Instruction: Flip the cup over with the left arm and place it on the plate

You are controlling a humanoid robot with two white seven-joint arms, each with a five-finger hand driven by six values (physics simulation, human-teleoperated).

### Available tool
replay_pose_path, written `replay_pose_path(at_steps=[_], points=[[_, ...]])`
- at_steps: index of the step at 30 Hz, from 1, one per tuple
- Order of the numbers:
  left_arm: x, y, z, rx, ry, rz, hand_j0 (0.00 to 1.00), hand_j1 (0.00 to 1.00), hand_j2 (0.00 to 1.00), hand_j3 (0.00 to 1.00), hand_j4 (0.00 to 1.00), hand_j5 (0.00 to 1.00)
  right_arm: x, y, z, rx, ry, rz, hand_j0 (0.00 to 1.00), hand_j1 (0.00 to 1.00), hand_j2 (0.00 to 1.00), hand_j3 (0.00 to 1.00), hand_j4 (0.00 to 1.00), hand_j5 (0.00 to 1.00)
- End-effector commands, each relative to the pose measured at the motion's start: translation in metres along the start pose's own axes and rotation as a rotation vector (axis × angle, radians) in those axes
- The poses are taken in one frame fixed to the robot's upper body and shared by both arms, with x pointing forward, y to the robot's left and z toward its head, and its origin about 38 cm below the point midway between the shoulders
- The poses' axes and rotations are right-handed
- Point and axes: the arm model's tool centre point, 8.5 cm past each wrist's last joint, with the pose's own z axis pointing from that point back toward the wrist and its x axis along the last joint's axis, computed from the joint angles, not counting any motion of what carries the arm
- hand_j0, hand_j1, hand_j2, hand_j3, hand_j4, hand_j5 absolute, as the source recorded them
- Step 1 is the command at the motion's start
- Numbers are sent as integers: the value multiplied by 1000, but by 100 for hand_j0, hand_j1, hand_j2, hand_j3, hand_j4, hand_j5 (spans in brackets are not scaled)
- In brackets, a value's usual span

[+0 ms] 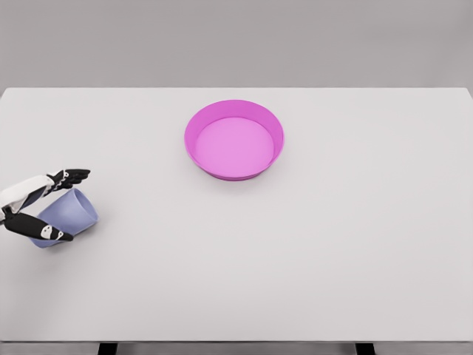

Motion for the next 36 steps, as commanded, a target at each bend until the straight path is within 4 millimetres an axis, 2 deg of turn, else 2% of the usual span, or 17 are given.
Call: replay_pose_path(at_steps=[1,7,10,12,13,14,17,24,27,31,36], points=[[0,1,0,2,2,0,100,100,100,100,100,100,0,0,0,0,-1,0,100,100,100,100,100,100],[-3,-4,-3,4,16,-7,100,100,100,100,100,100,0,0,0,0,1,0,100,100,100,100,100,100],[-6,-8,-3,-1,24,-3,95,95,95,95,95,95,0,0,0,0,-1,0,100,100,100,100,100,100],[-8,-9,-2,-2,31,1,86,86,86,86,86,86,0,0,0,0,-1,0,100,100,100,100,100,100],[-7,-9,-3,-3,29,0,74,74,74,74,74,74,0,0,0,0,-1,0,100,100,100,100,100,100],[-7,-9,-3,-3,30,2,69,69,69,69,69,69,0,0,0,0,-1,0,100,100,100,100,100,100],[-6,-8,-2,1,26,6,64,64,64,64,64,64,0,0,0,0,1,0,100,100,100,100,100,100],[-3,-6,-2,8,12,10,57,57,57,57,57,57,0,0,0,0,1,0,100,100,100,100,100,100],[7,2,-3,51,-34,-9,54,54,54,54,54,54,0,0,0,0,1,0,100,100,100,100,100,100],[22,7,-5,140,-180,-22,51,51,51,51,51,51,-1,0,0,0,1,0,100,100,100,100,100,100],[29,3,-16,175,-254,10,51,51,51,51,51,51,0,0,0,0,-1,0,100,100,100,100,100,100]])
